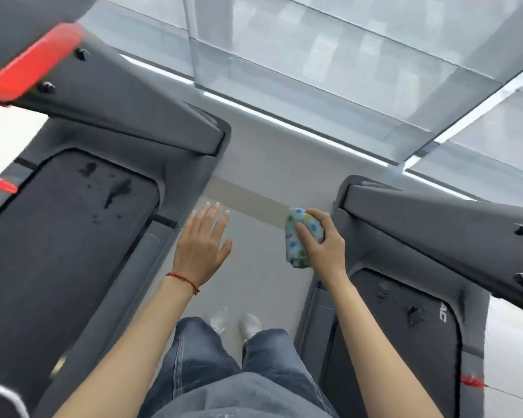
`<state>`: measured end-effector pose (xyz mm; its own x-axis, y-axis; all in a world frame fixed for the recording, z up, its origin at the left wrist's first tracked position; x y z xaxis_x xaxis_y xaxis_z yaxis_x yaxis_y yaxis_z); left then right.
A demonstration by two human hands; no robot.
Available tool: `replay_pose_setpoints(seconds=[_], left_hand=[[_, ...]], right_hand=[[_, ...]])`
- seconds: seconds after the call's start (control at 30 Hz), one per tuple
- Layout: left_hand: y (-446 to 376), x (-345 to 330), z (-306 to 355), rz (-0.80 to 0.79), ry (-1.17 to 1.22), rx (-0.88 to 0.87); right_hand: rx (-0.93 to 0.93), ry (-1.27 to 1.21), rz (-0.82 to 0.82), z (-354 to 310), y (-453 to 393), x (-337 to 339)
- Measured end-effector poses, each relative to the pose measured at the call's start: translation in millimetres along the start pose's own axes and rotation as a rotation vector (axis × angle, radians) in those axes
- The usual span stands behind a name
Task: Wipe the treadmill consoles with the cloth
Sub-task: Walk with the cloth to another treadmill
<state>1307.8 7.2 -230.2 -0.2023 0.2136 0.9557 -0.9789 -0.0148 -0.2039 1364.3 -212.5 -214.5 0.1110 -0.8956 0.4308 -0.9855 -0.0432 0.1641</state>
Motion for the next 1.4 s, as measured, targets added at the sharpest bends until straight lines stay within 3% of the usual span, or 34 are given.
replay_pose_setpoints(seconds=[0.4, 0.7, 1.03, 1.4], left_hand=[[118.1, 11.3, -22.7, 0.025, -0.024, 0.534], [235.4, 43.0, -57.7, 0.085, -0.043, 0.901], [430.8, 90.4, -77.7, 0.218, -0.070, 1.264], [638.5, 128.6, -66.4, 0.247, -0.086, 1.624]], right_hand=[[0.148, 0.105, -0.512, 3.4, 13.5, -85.7], [0.280, 0.132, -0.848, -29.9, 84.4, -182.3], [0.490, 0.258, -1.168, -55.6, 250.1, -296.5], [0.659, 0.339, -1.532, -62.1, 472.9, -378.3]])
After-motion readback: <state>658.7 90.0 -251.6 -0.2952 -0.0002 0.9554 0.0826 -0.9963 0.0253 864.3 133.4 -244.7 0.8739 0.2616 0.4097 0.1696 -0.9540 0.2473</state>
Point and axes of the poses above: each hand's wrist, its own y-axis away from the middle knuckle, its own x-axis out of the back of the hand, z = x × y, the point moved 9 cm from there along -y, towards the middle knuckle, and after that the axes turned 2 degrees about x, right-handed, at the moved point
